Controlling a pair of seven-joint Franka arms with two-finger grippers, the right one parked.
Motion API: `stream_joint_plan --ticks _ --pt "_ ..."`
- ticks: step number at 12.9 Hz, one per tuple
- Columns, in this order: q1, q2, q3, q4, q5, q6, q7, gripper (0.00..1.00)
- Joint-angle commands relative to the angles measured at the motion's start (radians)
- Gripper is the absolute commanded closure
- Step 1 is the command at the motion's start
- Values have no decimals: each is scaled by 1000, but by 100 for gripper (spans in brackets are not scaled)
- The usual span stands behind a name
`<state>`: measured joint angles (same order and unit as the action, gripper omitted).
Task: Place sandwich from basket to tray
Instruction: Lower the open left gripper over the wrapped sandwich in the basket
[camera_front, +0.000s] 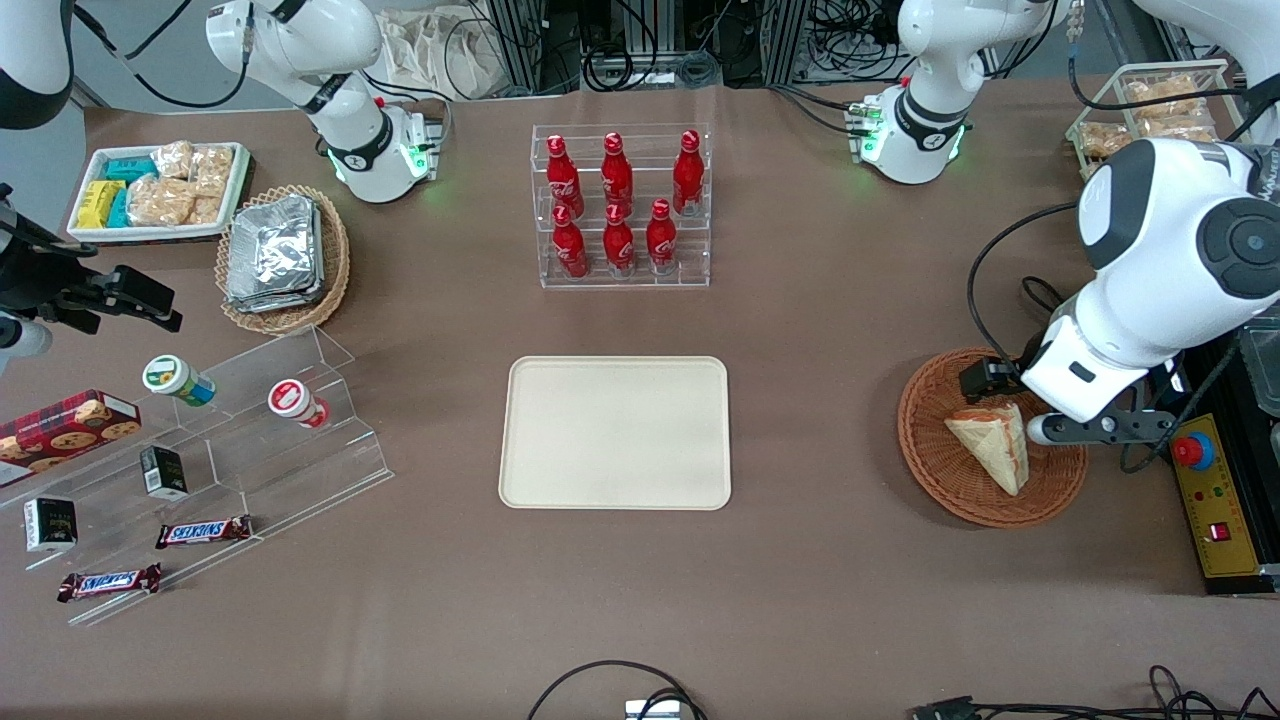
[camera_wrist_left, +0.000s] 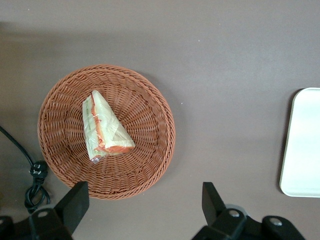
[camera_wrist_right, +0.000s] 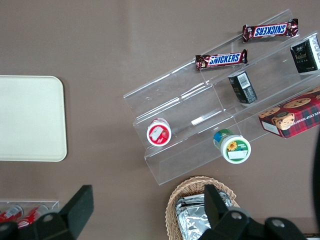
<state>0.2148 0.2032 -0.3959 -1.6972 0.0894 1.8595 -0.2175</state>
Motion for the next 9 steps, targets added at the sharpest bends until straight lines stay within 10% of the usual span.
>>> stream_joint_plan --ticks 1,9 --pt "-5 12 -3 30 6 -31 -49 0" --pt "15 28 8 -88 12 47 -316 0"
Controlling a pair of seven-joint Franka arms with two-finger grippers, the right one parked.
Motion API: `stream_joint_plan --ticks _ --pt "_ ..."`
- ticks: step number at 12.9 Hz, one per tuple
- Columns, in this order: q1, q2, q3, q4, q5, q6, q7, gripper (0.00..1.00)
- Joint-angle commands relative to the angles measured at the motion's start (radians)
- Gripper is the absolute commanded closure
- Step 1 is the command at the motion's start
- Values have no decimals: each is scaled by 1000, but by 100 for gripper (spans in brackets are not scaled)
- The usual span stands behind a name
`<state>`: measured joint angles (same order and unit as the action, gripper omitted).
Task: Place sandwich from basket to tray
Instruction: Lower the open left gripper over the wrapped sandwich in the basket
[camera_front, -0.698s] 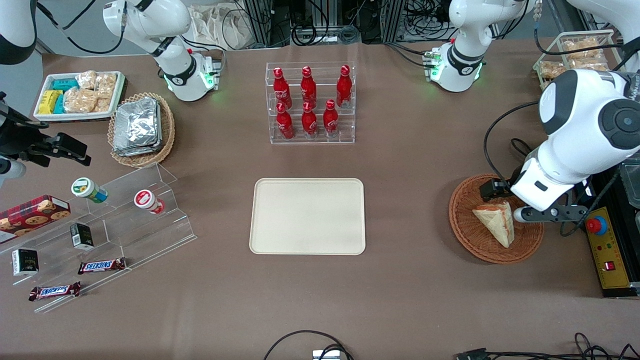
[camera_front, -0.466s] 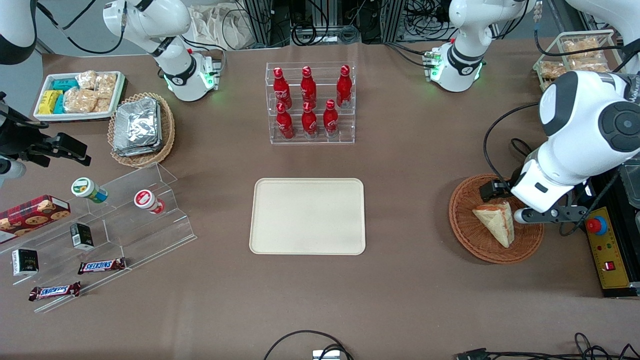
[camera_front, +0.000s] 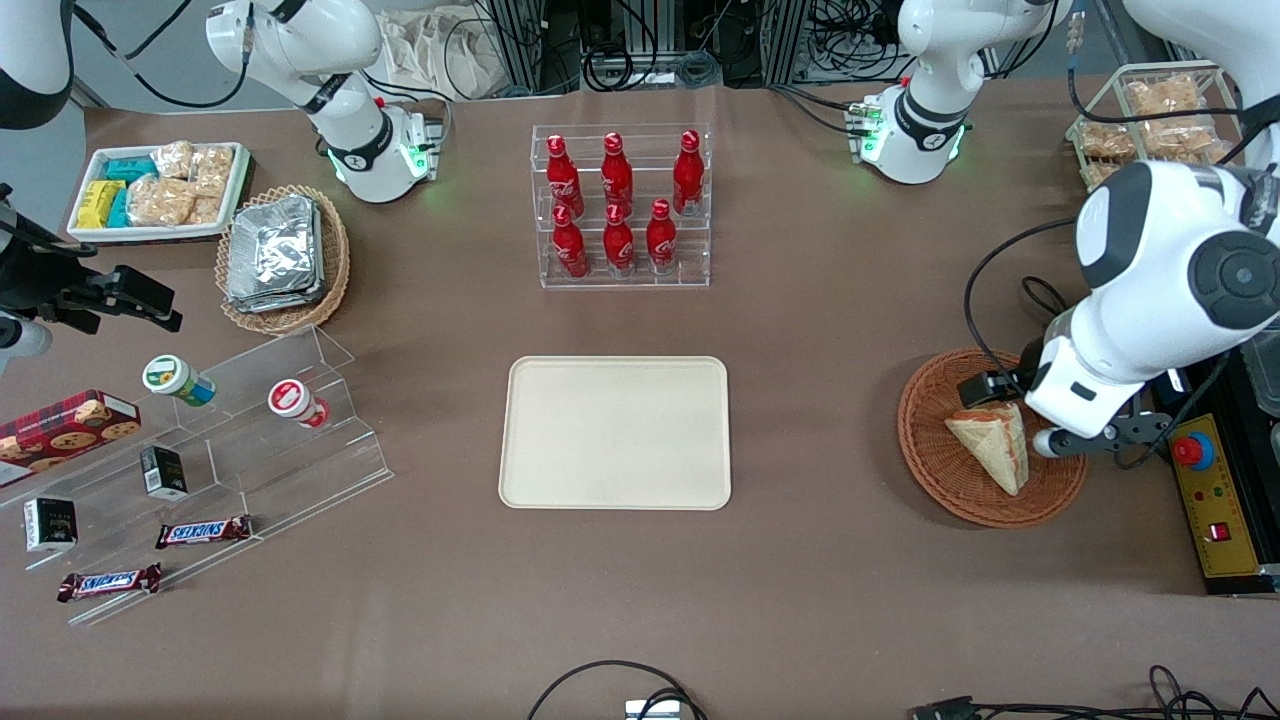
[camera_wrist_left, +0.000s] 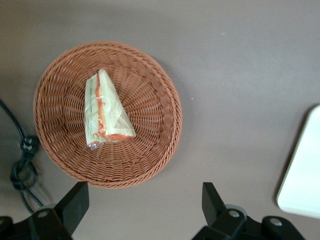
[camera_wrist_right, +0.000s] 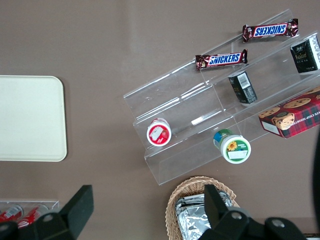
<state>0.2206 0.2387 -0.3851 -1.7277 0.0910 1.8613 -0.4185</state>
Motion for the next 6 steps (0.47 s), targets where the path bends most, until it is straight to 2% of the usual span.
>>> stream_joint_plan --ticks 1,5,6 --pt "28 -9 -3 -93 10 79 -152 0" --pt "97 -2 -3 -243 16 295 -172 0" --pt "104 -2 -3 -272 41 335 -172 0"
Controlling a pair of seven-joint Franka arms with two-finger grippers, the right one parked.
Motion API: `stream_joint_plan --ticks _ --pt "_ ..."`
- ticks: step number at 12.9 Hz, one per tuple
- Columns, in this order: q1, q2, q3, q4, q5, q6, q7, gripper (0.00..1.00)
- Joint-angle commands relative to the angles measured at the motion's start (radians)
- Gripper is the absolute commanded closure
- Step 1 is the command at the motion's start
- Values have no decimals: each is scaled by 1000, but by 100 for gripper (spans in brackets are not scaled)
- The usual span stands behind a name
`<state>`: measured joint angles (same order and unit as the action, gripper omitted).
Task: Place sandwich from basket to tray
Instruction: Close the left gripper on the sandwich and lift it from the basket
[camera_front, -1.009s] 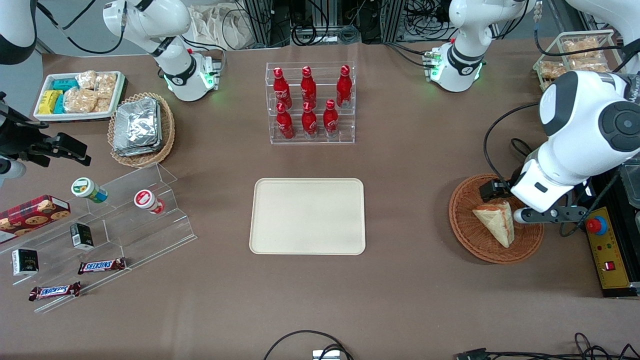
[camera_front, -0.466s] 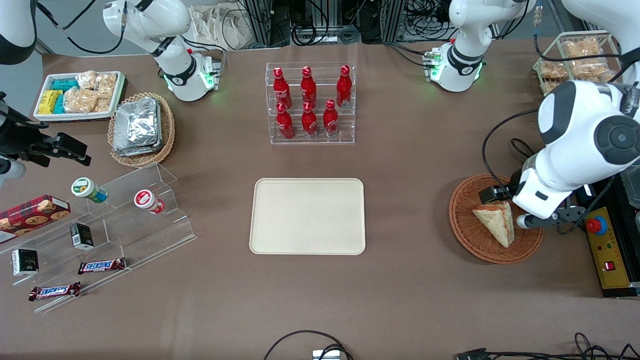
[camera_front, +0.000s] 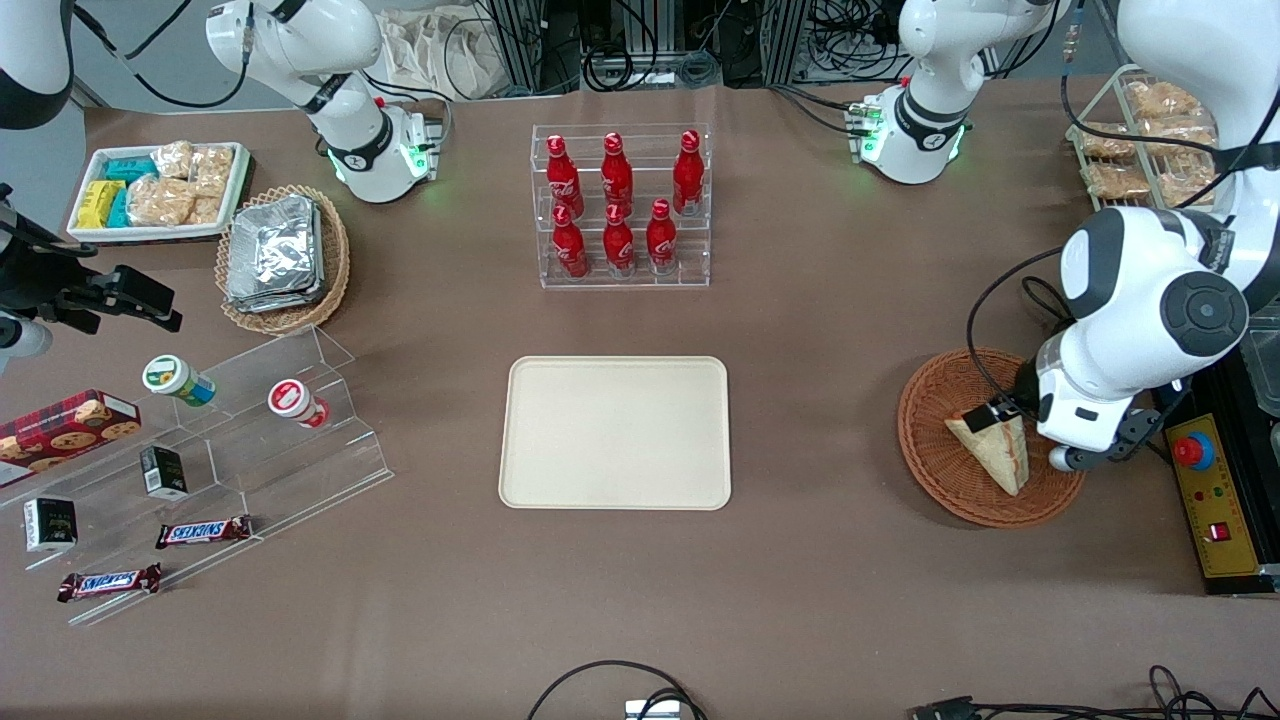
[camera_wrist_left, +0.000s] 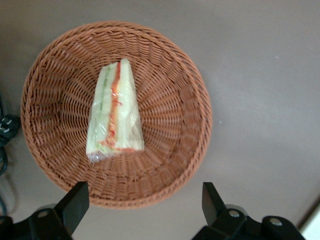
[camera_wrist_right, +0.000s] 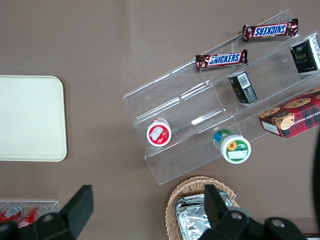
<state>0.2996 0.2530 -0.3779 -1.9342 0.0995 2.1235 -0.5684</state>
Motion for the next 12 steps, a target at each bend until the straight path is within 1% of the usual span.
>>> stream_joint_plan --ticks 1,5,8,12 --pt "27 -8 -9 -72 55 90 -25 0" --pt "32 75 54 -87 75 231 -22 0" --pt "32 91 71 -144 72 343 -34 0" --pt "50 104 74 -172 60 348 -85 0"
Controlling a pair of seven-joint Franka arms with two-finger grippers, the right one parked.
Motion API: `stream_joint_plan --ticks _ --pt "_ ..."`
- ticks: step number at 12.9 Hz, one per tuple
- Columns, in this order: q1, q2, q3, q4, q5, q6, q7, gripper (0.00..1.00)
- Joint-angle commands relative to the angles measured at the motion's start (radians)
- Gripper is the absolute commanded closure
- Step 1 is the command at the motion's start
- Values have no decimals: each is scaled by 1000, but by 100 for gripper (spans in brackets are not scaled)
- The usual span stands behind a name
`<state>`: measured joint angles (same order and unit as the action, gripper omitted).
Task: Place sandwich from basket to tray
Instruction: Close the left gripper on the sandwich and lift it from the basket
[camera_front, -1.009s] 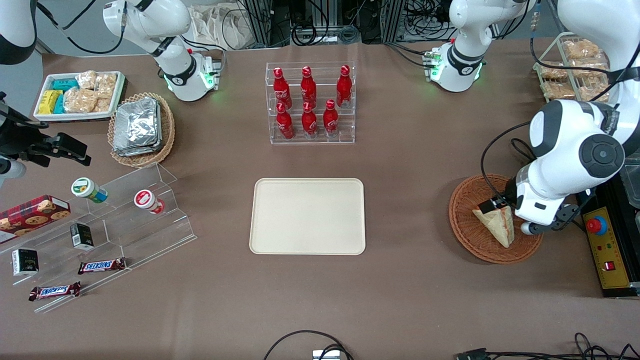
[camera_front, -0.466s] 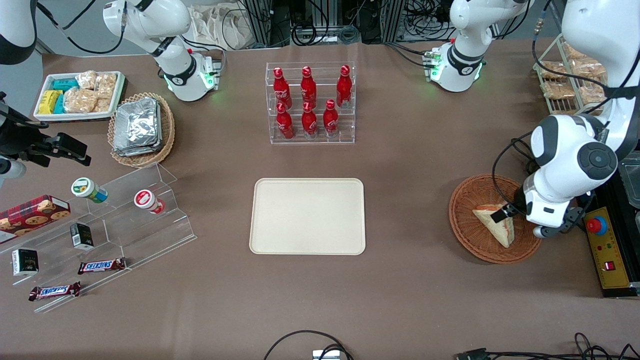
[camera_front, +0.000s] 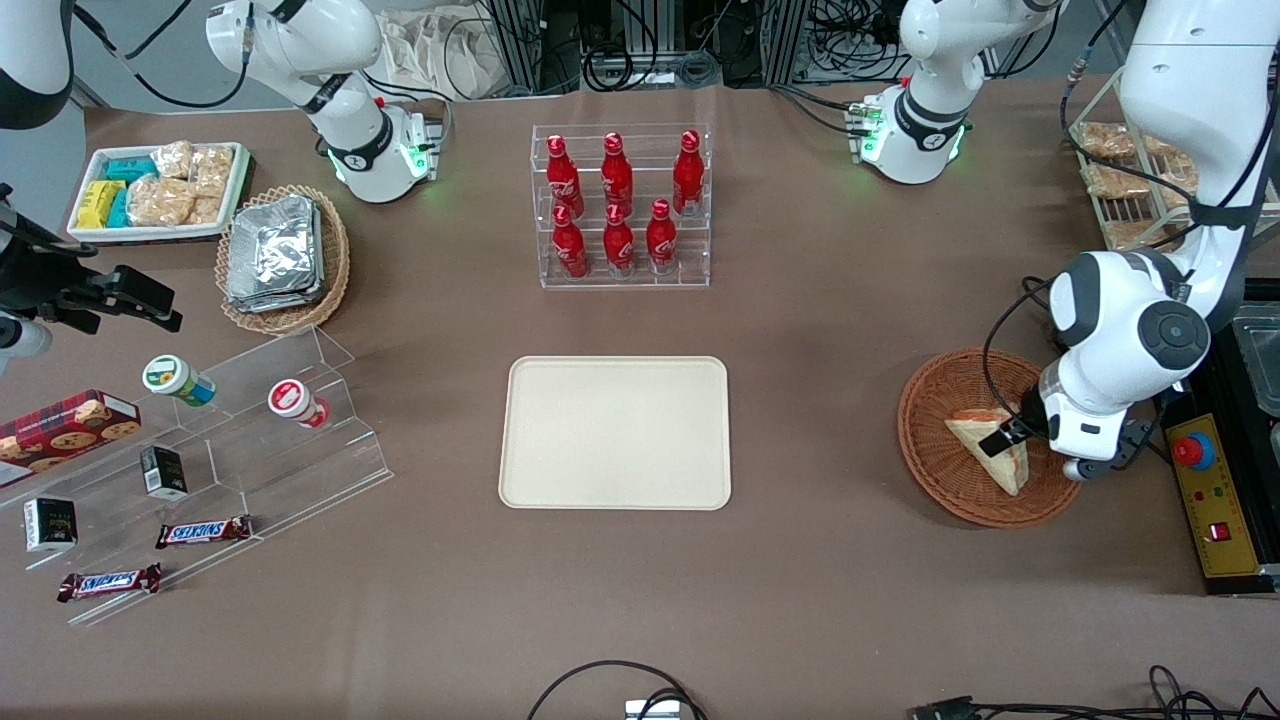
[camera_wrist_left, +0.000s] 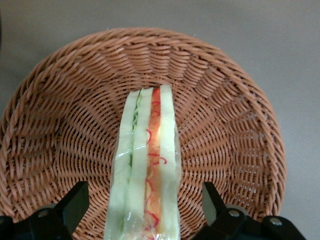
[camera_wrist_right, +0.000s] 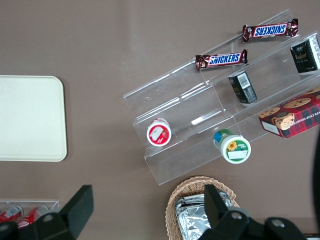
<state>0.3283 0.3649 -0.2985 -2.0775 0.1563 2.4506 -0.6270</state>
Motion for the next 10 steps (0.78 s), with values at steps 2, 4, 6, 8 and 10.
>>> stream_joint_plan --ticks 2,4,6,8,10 --pt "23 -4 -5 -39 -1 22 -46 0" --pt "18 -4 -7 -39 0 21 -85 0" --pt "17 -3 -7 -39 0 21 -98 6" --pt "15 -4 -7 -39 0 11 -103 18" --pt "11 -3 -8 -38 2 8 -137 27"
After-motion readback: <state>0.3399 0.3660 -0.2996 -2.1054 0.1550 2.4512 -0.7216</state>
